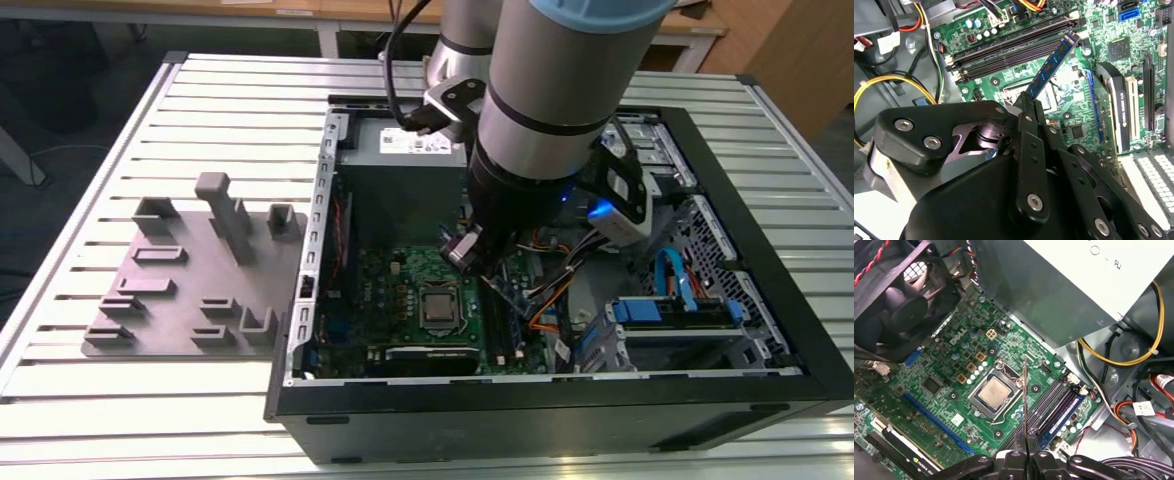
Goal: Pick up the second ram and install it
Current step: 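Insert the second ram into the second slot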
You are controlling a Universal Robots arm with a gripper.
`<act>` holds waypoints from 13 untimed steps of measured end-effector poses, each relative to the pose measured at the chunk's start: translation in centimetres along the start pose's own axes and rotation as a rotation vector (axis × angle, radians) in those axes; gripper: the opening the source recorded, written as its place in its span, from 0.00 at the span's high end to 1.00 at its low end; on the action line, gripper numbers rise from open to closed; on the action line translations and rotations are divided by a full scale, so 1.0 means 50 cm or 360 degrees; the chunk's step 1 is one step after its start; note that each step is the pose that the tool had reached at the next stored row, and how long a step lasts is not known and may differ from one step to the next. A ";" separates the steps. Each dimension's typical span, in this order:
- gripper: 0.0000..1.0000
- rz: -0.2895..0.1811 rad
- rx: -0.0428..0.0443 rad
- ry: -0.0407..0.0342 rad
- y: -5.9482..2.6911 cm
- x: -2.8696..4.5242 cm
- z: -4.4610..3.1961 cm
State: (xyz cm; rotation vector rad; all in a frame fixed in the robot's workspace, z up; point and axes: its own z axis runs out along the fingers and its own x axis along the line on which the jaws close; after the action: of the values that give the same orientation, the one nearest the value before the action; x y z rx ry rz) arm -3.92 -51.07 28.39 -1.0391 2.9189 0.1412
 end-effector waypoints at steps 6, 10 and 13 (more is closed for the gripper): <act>0.87 0.0067 0.0005 -0.0005 0.000 0.000 0.000; 0.87 0.0115 0.0008 -0.0008 0.000 0.000 0.001; 0.87 0.0147 0.0010 -0.0011 0.000 0.000 0.001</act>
State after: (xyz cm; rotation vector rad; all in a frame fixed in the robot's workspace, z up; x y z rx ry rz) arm -3.92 -51.07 28.36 -0.9019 2.9600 0.1379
